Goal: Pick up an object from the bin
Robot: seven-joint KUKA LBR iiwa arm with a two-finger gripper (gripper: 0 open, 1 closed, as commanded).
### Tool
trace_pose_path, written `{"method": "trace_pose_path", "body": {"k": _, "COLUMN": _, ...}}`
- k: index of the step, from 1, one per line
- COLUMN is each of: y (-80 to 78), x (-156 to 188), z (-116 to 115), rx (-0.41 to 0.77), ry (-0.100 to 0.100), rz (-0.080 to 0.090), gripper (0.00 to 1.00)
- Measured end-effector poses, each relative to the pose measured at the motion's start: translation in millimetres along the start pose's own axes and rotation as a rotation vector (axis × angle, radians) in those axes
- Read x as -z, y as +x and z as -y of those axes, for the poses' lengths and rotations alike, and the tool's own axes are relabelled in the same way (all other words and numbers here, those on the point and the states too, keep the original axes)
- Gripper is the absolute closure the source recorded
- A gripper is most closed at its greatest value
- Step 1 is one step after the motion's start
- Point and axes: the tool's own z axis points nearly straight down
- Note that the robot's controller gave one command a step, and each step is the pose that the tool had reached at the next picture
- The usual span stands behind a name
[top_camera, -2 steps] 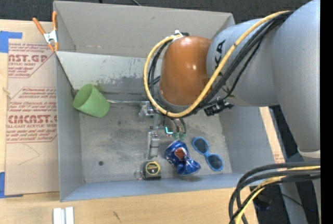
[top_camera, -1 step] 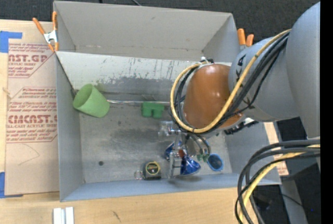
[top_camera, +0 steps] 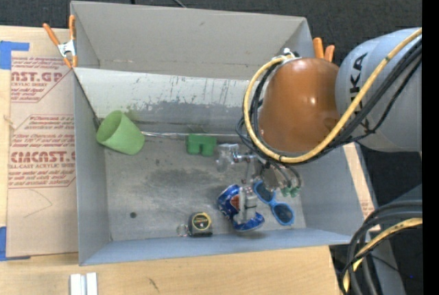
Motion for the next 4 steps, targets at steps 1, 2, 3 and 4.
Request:
{"method": "trace_pose_path", "body": {"k": 1, "y": 5.6, "x": -82, "z": -13, "rx": 0.145, "ry": -0.002, "rz": -0.008, "gripper": 0.00}}
{"method": "trace_pose_path", "body": {"k": 2, "y": -5.6, "x": -6, "z": 3, "rx": -0.054, "ry": -0.001, "rz": 0.000, "gripper": 0.00}}
{"method": "trace_pose_path", "body": {"k": 3, "y": 7.3, "x": -97, "z": -6, "rx": -0.035, "ry": -0.002, "rz": -0.011, "gripper": 0.00}}
{"method": "trace_pose_path", "body": {"k": 4, "y": 3.2, "x": -64, "z": -7, "rx": 0.377, "ry": -0.002, "rz": -0.004, "gripper": 0.00}}
